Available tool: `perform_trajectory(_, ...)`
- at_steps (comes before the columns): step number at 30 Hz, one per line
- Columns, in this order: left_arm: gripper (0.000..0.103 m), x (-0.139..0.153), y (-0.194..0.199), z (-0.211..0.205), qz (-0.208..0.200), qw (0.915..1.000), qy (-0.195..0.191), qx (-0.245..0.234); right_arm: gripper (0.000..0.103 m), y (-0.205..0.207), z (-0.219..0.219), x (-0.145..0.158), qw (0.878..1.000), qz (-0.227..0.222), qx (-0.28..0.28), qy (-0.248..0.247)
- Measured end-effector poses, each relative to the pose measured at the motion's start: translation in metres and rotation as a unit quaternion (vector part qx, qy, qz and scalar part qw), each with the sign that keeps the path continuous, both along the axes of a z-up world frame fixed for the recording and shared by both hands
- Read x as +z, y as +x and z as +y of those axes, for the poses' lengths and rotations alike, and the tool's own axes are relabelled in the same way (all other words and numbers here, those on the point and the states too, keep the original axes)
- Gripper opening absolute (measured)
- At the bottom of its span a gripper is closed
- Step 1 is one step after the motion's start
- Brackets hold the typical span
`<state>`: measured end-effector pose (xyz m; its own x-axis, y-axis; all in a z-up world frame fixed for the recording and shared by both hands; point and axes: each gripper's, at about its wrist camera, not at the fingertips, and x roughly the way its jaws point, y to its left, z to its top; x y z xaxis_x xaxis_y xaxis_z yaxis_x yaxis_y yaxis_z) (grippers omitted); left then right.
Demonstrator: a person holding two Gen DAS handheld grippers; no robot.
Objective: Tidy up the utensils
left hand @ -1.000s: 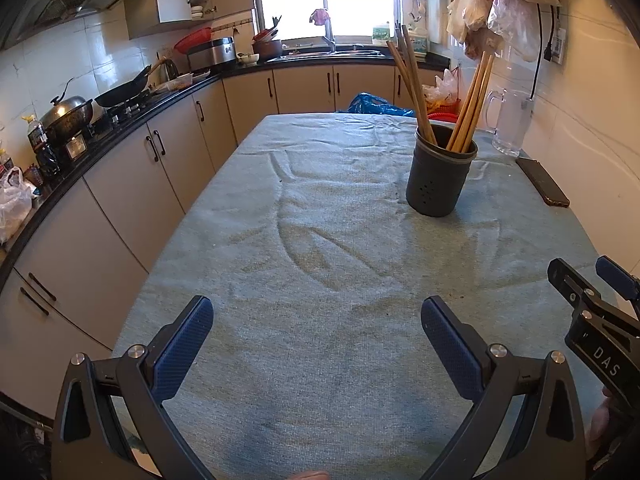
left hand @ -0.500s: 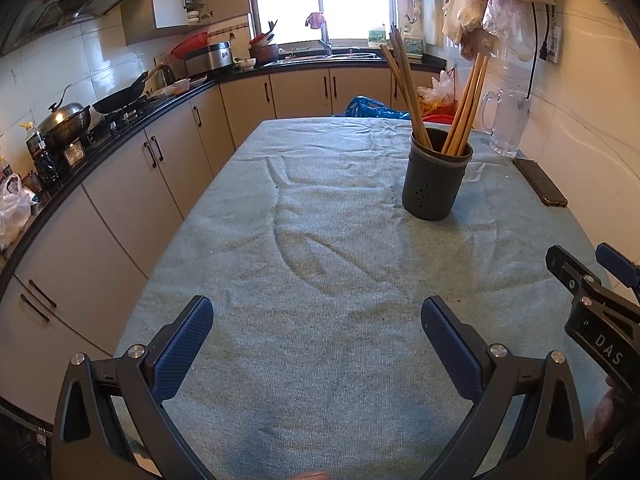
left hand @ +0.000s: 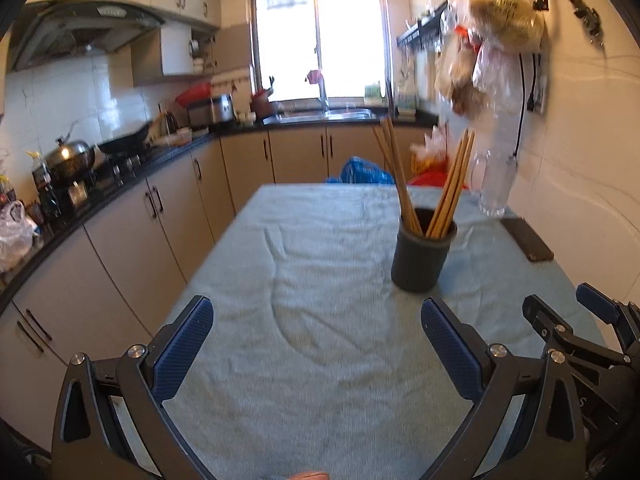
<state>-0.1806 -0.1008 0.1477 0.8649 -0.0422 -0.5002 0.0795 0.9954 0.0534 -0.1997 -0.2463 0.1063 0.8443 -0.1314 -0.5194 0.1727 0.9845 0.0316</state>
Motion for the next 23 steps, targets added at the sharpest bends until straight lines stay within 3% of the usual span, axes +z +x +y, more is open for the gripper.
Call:
perform_trajectory(6, 0.103, 0.006, -0.008, -0.003, -0.042, 0.9987, 0.025, 0.015, 0.085, -0.008, -0.004, 0.006, 1.000, -0.027, -0.002, 0.012)
perform_trajectory(23, 0.103, -0.011, 0.004, 0.002, 0.022, 0.9997, -0.002, 0.002, 0.086, -0.002, -0.004, -0.002, 1.000, 0.003, 0.009, 0.014)
